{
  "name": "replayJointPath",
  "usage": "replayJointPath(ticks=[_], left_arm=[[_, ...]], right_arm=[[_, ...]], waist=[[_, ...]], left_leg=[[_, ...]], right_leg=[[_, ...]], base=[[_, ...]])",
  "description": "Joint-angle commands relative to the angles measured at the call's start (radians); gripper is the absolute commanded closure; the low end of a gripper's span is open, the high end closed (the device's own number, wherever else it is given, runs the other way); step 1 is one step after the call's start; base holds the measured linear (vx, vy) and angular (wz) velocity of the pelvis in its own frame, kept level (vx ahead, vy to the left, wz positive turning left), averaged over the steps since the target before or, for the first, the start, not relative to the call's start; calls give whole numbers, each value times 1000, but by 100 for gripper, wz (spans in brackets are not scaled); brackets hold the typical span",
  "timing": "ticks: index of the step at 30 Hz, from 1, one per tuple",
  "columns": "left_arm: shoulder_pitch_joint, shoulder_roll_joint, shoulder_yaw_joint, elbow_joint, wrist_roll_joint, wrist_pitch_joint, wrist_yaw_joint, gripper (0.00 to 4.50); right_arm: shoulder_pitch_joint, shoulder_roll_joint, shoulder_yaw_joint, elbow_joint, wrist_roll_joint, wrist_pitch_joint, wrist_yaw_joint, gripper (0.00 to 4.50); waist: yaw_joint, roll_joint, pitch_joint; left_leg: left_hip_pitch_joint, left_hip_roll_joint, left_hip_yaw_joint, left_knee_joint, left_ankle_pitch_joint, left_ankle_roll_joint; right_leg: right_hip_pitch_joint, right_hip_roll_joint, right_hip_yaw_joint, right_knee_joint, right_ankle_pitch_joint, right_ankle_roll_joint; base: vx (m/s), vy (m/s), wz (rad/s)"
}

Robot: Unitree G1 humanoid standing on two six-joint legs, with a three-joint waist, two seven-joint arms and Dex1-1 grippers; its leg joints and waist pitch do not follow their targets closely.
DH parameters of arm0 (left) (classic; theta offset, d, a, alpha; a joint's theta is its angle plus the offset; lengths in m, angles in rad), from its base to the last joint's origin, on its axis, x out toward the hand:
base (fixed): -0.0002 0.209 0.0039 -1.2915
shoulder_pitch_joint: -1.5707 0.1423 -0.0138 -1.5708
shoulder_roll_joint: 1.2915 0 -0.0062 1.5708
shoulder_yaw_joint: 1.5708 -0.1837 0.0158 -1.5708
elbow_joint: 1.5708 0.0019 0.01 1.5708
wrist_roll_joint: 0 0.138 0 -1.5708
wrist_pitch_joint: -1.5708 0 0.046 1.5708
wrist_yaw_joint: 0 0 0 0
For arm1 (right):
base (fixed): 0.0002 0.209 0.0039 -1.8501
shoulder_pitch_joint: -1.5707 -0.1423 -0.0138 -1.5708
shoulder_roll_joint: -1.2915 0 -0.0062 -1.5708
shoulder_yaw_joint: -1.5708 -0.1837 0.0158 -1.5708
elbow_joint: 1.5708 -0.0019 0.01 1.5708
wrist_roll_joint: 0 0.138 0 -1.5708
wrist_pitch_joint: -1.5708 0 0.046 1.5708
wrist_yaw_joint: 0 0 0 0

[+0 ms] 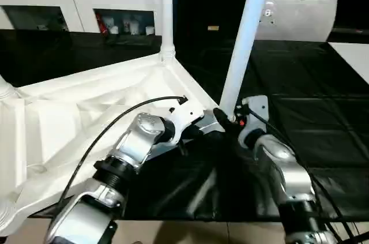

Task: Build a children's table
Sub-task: Rotate leg to tighten

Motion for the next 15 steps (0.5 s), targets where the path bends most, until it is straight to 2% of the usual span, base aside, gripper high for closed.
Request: replayJointPath(ticks=[1, 3, 5, 8, 9, 13, 15], left_arm=[[6, 14, -38, -2, -8, -62, -74, 450], [13, 40, -45, 5, -10, -92, -112, 450], [20, 65, -54, 2, -19, -119, -164, 450], [25, 105, -72, -2, -31, -167, -252, 450], [25, 116, -77, 0, -31, -176, -268, 450], [10, 166, -108, 35, -25, -282, -366, 450], [5, 180, -117, 43, -30, -311, -409, 450]], right_arm=[[6, -25, -5, -29, 16, -20, 56, 93], [20, -94, 12, -46, 13, -28, 139, 88], [36, -157, 28, -67, 21, -32, 230, 61], [54, -243, 46, -92, 48, -44, 372, 34], [57, -262, 52, -97, 57, -49, 407, 34], [63, -361, 92, -105, 101, -73, 615, 34], [53, -381, 100, -98, 123, -60, 676, 59]], waist=[[6, 2, -67], [16, 3, -65], [24, 3, -61], [25, 2, -59], [28, 2, -57], [30, -3, -57], [33, -3, -58]], left_leg=[[21, 56, -27, -66, -184, 55], [25, 57, -24, -65, -188, 59], [27, 59, -24, -68, -211, 55], [29, 61, -27, -71, -254, 42], [31, 63, -26, -72, -268, 37], [28, 62, -27, -72, -287, 40], [30, 64, -27, -72, -274, 41]], right_leg=[[39, -59, 39, -66, -56, -234], [37, -58, 39, -66, -68, -244], [37, -60, 40, -71, -113, -237], [36, -60, 39, -74, -170, -230], [32, -61, 41, -76, -188, -224], [35, -63, 41, -79, -217, -221], [33, -65, 41, -76, -212, -229]], base=[[0, 0, 0], [0, 0, 0], [0, 0, 0], [0, 0, 0], [0, 0, 0], [0, 0, 0], [0, 0, 0]])
